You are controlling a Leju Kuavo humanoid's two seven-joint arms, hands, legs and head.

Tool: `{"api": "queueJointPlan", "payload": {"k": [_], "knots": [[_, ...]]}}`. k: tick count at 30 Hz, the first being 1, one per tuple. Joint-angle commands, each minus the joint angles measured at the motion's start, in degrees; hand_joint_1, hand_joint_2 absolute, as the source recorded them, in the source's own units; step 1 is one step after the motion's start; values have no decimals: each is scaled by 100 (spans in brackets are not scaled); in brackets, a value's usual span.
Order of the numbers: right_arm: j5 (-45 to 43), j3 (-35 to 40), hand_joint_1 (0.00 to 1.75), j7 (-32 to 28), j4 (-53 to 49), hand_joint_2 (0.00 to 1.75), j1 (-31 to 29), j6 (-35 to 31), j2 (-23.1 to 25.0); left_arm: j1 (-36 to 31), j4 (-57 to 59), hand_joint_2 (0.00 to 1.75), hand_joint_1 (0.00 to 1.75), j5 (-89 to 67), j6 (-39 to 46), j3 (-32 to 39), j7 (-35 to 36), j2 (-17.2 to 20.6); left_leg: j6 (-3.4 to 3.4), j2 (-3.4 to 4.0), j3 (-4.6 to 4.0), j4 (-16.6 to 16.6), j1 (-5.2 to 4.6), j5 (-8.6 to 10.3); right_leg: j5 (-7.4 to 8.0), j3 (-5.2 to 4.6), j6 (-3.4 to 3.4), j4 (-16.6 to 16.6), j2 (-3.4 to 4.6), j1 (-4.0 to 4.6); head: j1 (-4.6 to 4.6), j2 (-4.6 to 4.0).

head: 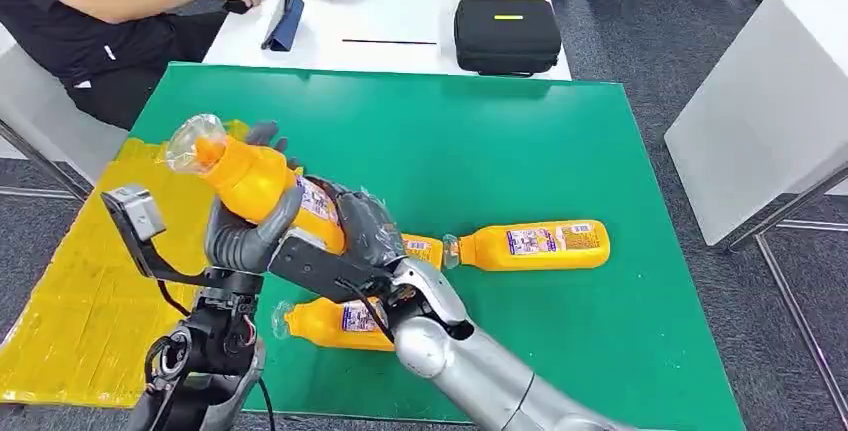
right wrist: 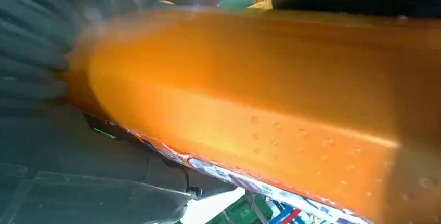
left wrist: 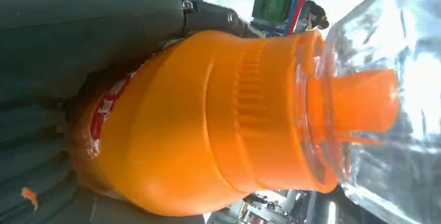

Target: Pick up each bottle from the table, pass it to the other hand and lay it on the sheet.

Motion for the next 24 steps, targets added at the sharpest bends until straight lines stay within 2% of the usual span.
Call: {"api": "queueJointPlan", "payload": {"k": [1, 4, 7, 8, 12, 15, 16, 17, 18, 21, 23, 24], "knots": [[-57, 681, 175, 0, 508, 175, -69, 72, 74, -355, 73, 175, 175, 30, -239, -386, 9, 42, 4, -15, 22, 2, 4, -11, -12, 25, -36, 2, -7, 8, 0, 0], [-56, 675, 175, -1, 513, 175, -76, 67, 65, -344, 68, 175, 175, 28, -240, -382, 6, 47, 2, -13, 15, -1, 4, -6, -8, 19, -26, -2, -7, 7, -2, 0], [-59, 651, 175, 4, 522, 175, -78, 15, 64, -325, 52, 175, 175, 26, -241, -372, -4, 44, 5, -18, 39, 6, 6, -20, -21, 42, -52, 5, -7, 11, 0, 0], [-60, 621, 175, 19, 529, 175, -85, -49, 61, -308, 33, 175, 175, 25, -243, -363, -14, 49, 2, -13, 14, 0, 4, -5, -7, 18, -26, -2, -7, 7, -2, 0], [-54, 608, 175, 25, 536, 175, -91, -81, 45, -291, 16, 175, 175, 24, -246, -354, -21, 57, 3, -13, 15, 0, 5, -5, -7, 18, -27, -2, -7, 7, 0, 0], [-72, 340, 175, 136, 402, 175, 7, -426, -3, -134, -221, 175, 175, -50, -227, -238, -103, 107, 4, -14, 20, 1, 5, -8, -9, 22, -33, -1, -7, 8, 0, 0], [-57, 189, 93, 118, 272, 175, 67, -581, -63, -46, -354, 175, 175, -249, -147, -159, -178, 149, 5, -15, 28, 4, 6, -14, -14, 30, -41, 1, -6, 10, 0, 0], [-62, 63, 0, 97, 155, 175, 121, -612, -117, 53, -472, 175, 175, -503, -25, -66, -209, 186, 3, -12, 13, 0, 5, -6, -7, 17, -25, -3, -6, 7, 0, 0], [-69, -74, 0, 103, 4, 0, 180, -592, -185, 159, -582, 175, 175, -846, 139, 64, -255, 220, 4, -12, 24, 0, 4, -12, -12, 26, -33, -2, -4, 7, 0, 0], [222, -512, 0, 218, -543, 0, 431, -418, -466, 424, -819, 175, 175, -3018, 990, 645, -37, 324, 6, -9, 29, 2, 4, -17, -15, 32, -38, -1, -1, 8, 0, 0], [445, -762, 0, 162, -1034, 0, 721, -149, -656, 606, -814, 175, 175, -4435, 1014, 1216, 547, 358, 2, -8, 12, -5, 3, -3, -4, 14, -20, -6, -4, 5, 0, 0], [541, -841, 0, 142, -1307, 0, 899, -50, -757, 678, -795, 175, 175, -4862, 866, 1453, 717, 315, 4, -10, 35, -5, 3, -13, -13, 35, -38, -6, -2, 6, 2, 0]]}}
